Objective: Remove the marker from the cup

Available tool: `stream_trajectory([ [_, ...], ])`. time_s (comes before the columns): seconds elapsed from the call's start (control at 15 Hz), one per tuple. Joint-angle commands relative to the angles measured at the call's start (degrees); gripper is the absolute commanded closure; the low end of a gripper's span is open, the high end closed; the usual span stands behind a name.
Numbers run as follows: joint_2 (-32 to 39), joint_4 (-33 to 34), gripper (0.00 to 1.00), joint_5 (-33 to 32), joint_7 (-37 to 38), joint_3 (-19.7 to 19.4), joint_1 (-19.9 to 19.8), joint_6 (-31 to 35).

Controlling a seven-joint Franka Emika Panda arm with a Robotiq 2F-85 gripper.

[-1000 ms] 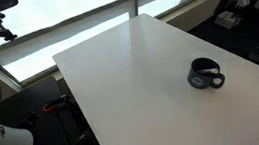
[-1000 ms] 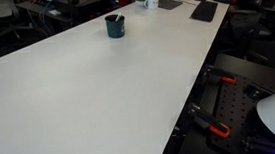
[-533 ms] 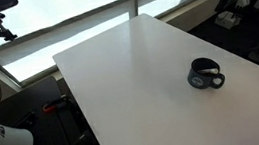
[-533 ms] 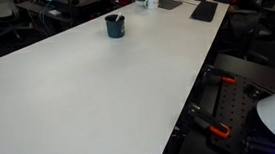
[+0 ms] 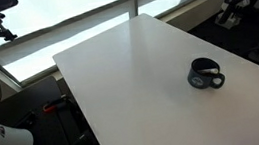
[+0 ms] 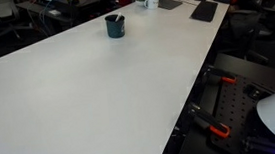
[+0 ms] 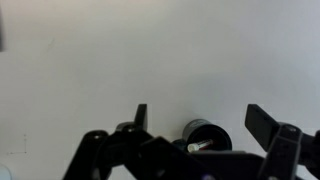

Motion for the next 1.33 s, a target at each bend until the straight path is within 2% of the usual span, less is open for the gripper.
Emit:
stream_trajectory([
  [0.0, 6.2, 9.0, 0.0, 0.7, 0.1, 1.5, -2.1, -2.0],
  [0.2, 11.3, 15.6, 0.0, 0.5, -0.4, 2.2, -3.4, -3.5],
  [0.47, 17.9, 25.1, 0.0, 0.7, -5.2, 2.5, -4.3, -5.7],
  [0.73, 23.8, 34.2, 0.0, 1.6, -5.6, 3.5, -5.2, -15.2],
  [1.07, 26.9, 38.9, 0.0, 0.5, -5.5, 5.4, -5.7, -21.4],
  [1.13, 24.5, 34.0, 0.0, 0.6, -5.5, 4.5, -5.3, -17.8],
  [1.2, 25.1, 34.9, 0.0, 0.6, -5.5, 4.8, -5.3, -18.8],
  [1.27, 29.0, 42.1, 0.0, 0.1, -5.4, 5.6, -5.9, -22.2],
])
